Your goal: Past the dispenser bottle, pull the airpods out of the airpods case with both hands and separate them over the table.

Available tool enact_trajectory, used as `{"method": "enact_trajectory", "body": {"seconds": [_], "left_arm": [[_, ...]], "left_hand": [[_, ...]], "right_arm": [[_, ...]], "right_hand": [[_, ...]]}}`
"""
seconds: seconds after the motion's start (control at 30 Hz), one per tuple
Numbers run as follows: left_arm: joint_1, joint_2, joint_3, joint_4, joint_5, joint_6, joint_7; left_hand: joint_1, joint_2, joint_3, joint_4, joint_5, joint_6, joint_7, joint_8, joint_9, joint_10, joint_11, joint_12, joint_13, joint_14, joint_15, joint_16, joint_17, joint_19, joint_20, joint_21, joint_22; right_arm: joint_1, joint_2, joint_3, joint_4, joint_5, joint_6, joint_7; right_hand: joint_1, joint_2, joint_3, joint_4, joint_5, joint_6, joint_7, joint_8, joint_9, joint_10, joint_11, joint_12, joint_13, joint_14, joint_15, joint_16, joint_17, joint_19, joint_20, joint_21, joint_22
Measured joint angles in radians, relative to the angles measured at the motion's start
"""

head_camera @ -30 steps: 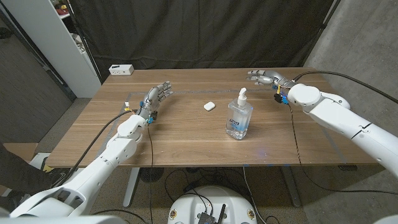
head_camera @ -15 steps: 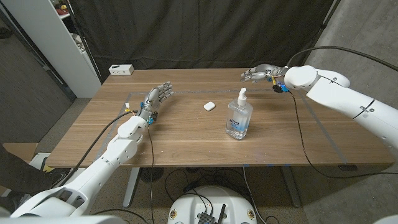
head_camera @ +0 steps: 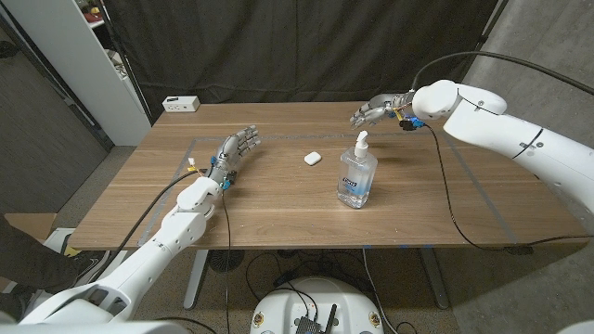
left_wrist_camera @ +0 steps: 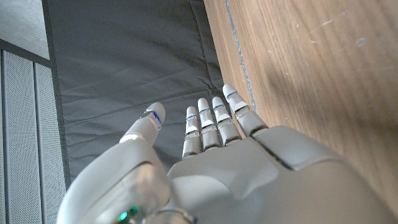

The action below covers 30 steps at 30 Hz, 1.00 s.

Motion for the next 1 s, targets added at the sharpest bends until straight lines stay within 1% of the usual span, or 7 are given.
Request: {"method": "enact_trajectory", "body": {"seconds": [0.1,0.2,0.53,0.67,0.73,0.8,1.0], "left_arm": [[0.003,0.000,0.000,-0.002,0.000,-0.001,0.001],[0.006,-0.001,0.001,-0.004,0.000,-0.004,0.003],[0.008,-0.012,0.004,0.005,-0.001,-0.018,-0.003],[0.005,-0.020,0.006,0.019,-0.004,-0.027,-0.016],[0.003,-0.022,0.007,0.025,-0.005,-0.029,-0.018],[0.001,-0.026,0.008,0.032,-0.007,-0.035,-0.025],[-0.001,-0.033,0.008,0.046,-0.011,-0.041,-0.032]], "left_hand": [[0.000,0.000,-0.004,-0.004,0.000,0.004,0.004,0.000,0.000,0.000,0.000,0.000,0.000,0.000,0.000,0.000,0.000,0.000,0.000,0.000,0.000],[0.000,0.000,-0.007,-0.001,0.000,0.005,0.005,0.000,0.000,0.000,0.000,0.000,0.005,0.000,0.000,0.000,0.000,-0.004,-0.004,0.000,0.000],[0.004,0.004,-0.012,-0.003,0.000,0.010,0.001,0.000,0.000,0.005,0.005,0.004,0.005,0.000,0.000,0.004,0.000,-0.004,-0.004,0.000,0.000],[0.004,0.004,-0.015,0.000,0.000,0.010,0.001,0.000,0.000,0.009,0.001,0.004,0.006,0.001,-0.001,0.004,0.000,-0.004,-0.004,0.000,0.000],[0.004,0.004,-0.020,-0.001,0.000,0.010,0.001,0.000,0.000,0.011,0.000,0.004,0.009,0.004,-0.004,0.004,0.000,-0.004,-0.004,0.000,0.000],[0.004,0.004,-0.022,-0.002,0.000,0.010,0.001,0.000,0.000,0.011,0.000,0.004,0.009,0.004,-0.004,0.004,0.000,-0.004,-0.004,0.000,0.000],[0.004,0.004,-0.022,-0.002,0.000,0.015,0.006,0.008,0.000,0.011,0.000,0.004,0.009,0.004,-0.004,0.004,-0.001,-0.004,-0.004,0.000,0.000]], "right_arm": [[0.013,0.007,-0.014,0.002,-0.032,-0.013,0.040],[0.055,0.034,-0.062,0.007,-0.076,-0.033,0.090],[0.131,0.090,-0.162,0.019,-0.213,-0.098,0.213],[0.177,0.132,-0.220,0.046,-0.266,-0.111,0.259],[0.182,0.137,-0.226,0.050,-0.286,-0.112,0.277],[0.207,0.163,-0.256,0.074,-0.313,-0.112,0.305],[0.248,0.206,-0.299,0.125,-0.360,-0.096,0.362]], "right_hand": [[0.000,0.000,-0.002,-0.002,0.000,0.000,0.000,0.000,0.000,0.000,0.000,0.000,0.000,0.000,0.000,0.000,0.000,0.000,0.000,0.000,0.000],[0.011,0.000,-0.002,-0.002,0.000,-0.003,0.003,0.000,0.000,0.000,0.000,0.000,0.000,0.000,0.000,0.000,0.000,0.000,0.000,0.000,0.000],[0.025,-0.001,-0.002,-0.002,0.000,-0.013,0.005,0.000,0.000,-0.004,0.004,0.000,0.000,-0.003,-0.003,0.000,0.000,-0.004,0.004,0.000,0.000],[0.026,0.000,-0.002,-0.002,0.000,-0.013,0.005,0.000,0.000,-0.004,0.004,0.000,0.000,-0.004,-0.004,0.000,0.000,-0.006,0.005,0.000,0.000],[0.026,0.000,0.000,-0.004,0.000,-0.013,0.005,-0.006,0.000,-0.004,0.004,0.000,0.000,-0.004,-0.004,0.000,0.000,-0.009,0.002,0.000,0.000],[0.026,0.000,0.002,-0.007,0.000,-0.013,0.005,-0.006,0.000,-0.004,0.004,0.000,0.000,-0.004,-0.004,0.000,0.000,-0.009,0.002,-0.001,0.000],[0.037,0.000,0.002,-0.006,0.000,-0.013,0.005,-0.006,0.000,-0.004,0.004,0.000,0.000,-0.004,-0.004,0.000,0.000,-0.013,0.005,-0.001,0.000]]}}
